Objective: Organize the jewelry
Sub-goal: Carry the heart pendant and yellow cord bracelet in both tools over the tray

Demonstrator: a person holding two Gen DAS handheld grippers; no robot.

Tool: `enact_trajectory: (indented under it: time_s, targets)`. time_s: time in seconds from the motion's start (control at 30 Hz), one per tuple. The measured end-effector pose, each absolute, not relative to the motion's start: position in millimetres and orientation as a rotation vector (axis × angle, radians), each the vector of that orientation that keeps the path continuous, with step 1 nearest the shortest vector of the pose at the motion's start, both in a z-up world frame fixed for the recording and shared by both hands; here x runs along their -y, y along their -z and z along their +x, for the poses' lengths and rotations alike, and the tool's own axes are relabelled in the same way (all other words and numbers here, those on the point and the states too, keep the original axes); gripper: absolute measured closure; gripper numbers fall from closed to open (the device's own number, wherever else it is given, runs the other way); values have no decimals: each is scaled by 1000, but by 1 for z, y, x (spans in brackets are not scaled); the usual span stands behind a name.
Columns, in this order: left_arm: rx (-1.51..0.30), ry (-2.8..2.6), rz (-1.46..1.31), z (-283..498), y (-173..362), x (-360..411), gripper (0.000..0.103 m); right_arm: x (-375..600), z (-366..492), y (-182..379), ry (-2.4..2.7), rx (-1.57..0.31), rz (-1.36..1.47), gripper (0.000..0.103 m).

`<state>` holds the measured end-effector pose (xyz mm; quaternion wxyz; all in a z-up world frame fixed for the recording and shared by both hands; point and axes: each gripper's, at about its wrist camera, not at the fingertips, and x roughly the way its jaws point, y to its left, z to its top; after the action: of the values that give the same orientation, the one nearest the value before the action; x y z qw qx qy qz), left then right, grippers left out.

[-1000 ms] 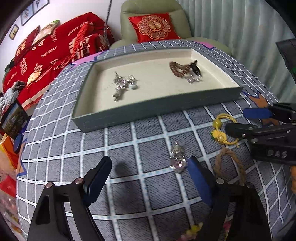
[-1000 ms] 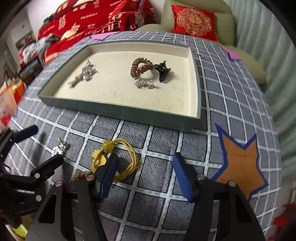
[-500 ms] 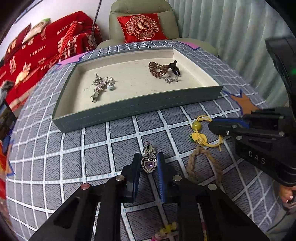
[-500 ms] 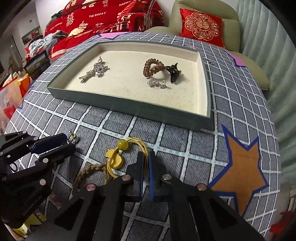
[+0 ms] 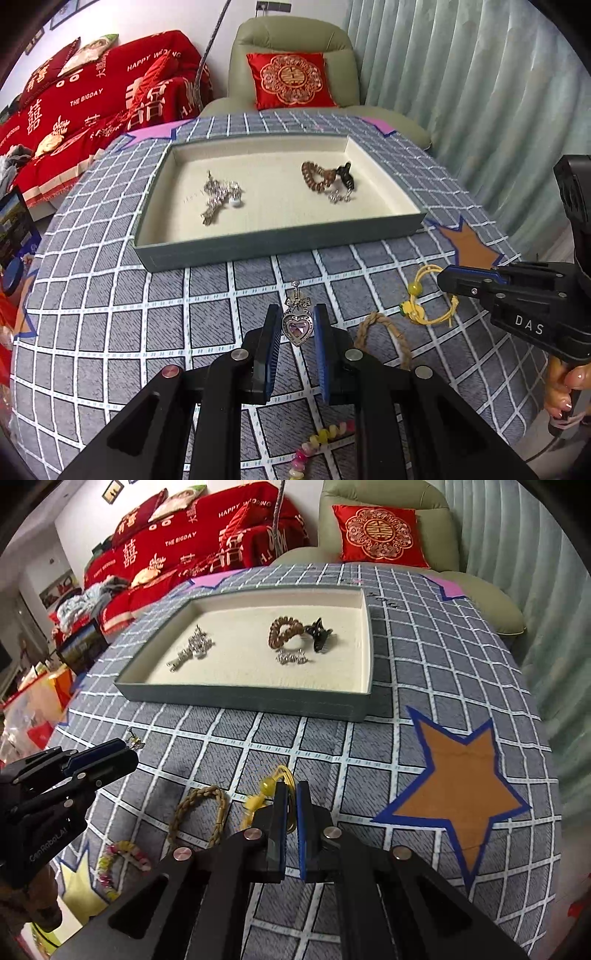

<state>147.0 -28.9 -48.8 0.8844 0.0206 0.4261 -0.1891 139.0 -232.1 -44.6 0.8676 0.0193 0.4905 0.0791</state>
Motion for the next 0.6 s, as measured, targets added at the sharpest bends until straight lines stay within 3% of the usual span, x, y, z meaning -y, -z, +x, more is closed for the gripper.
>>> enact_trajectory:
  time_s: [0.6]
  targets:
    - [-785,325,-5,169,5,-1,76,229,150,-22,-203,-901,81,98]
